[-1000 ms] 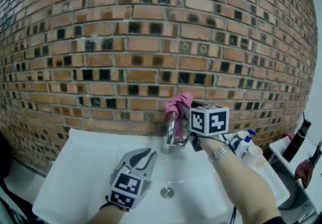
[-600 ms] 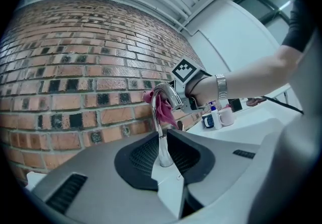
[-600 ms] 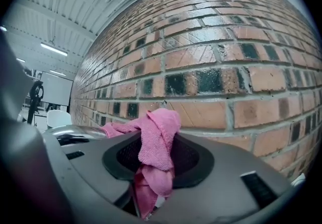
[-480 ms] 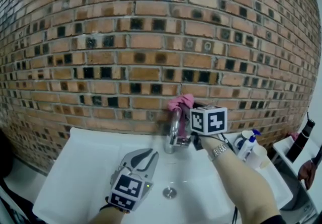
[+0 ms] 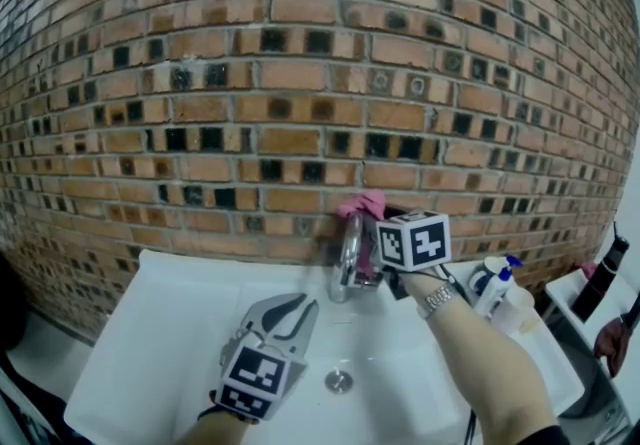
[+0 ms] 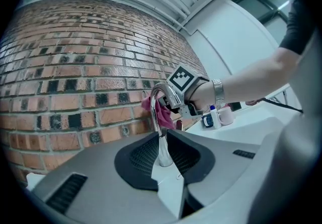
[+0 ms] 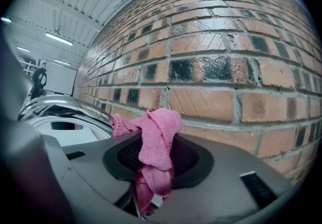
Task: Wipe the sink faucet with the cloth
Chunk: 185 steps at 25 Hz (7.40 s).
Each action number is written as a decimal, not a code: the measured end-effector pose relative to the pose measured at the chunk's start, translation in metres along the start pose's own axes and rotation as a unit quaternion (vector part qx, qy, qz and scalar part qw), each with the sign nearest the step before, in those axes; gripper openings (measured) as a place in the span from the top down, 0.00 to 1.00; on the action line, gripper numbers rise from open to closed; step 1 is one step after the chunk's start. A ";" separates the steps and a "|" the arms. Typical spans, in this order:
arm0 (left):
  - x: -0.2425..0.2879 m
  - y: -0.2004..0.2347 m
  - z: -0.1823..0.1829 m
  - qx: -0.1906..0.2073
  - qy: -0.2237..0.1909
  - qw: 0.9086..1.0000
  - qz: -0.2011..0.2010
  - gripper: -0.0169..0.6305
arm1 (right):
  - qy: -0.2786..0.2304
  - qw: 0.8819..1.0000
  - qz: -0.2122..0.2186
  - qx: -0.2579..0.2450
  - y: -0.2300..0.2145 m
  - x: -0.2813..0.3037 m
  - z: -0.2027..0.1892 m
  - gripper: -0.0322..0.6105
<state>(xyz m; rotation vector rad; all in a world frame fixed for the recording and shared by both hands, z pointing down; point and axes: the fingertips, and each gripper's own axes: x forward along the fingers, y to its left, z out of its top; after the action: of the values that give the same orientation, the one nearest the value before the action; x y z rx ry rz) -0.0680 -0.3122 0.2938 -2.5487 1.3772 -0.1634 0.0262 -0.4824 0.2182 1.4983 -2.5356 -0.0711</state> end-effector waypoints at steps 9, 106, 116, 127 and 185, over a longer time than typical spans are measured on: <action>0.000 0.000 -0.002 0.002 0.005 1.000 0.000 0.88 | 0.031 0.999 -0.002 -0.020 0.002 0.003 -0.025 0.76; 0.002 -0.005 -0.008 0.015 0.011 1.000 -0.008 0.88 | 0.006 0.991 0.059 -0.118 0.079 -0.036 -0.065 0.76; 0.002 -0.004 -0.008 0.012 0.013 1.000 -0.005 0.88 | -0.023 0.989 0.067 -0.130 0.075 -0.041 -0.049 0.76; 0.002 -0.004 -0.009 0.011 0.014 1.000 -0.004 0.88 | -0.065 0.985 0.076 -0.143 0.075 -0.049 -0.026 0.76; 0.003 -0.006 -0.011 0.016 0.017 1.000 -0.006 0.88 | -0.110 0.938 0.139 -0.298 0.104 -0.102 -0.034 0.76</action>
<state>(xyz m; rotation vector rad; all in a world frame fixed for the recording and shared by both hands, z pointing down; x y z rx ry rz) -0.0637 -0.3127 0.3056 -2.5398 1.3610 -0.2291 -0.0095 -0.3406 0.2514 0.9307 -2.5180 -0.9176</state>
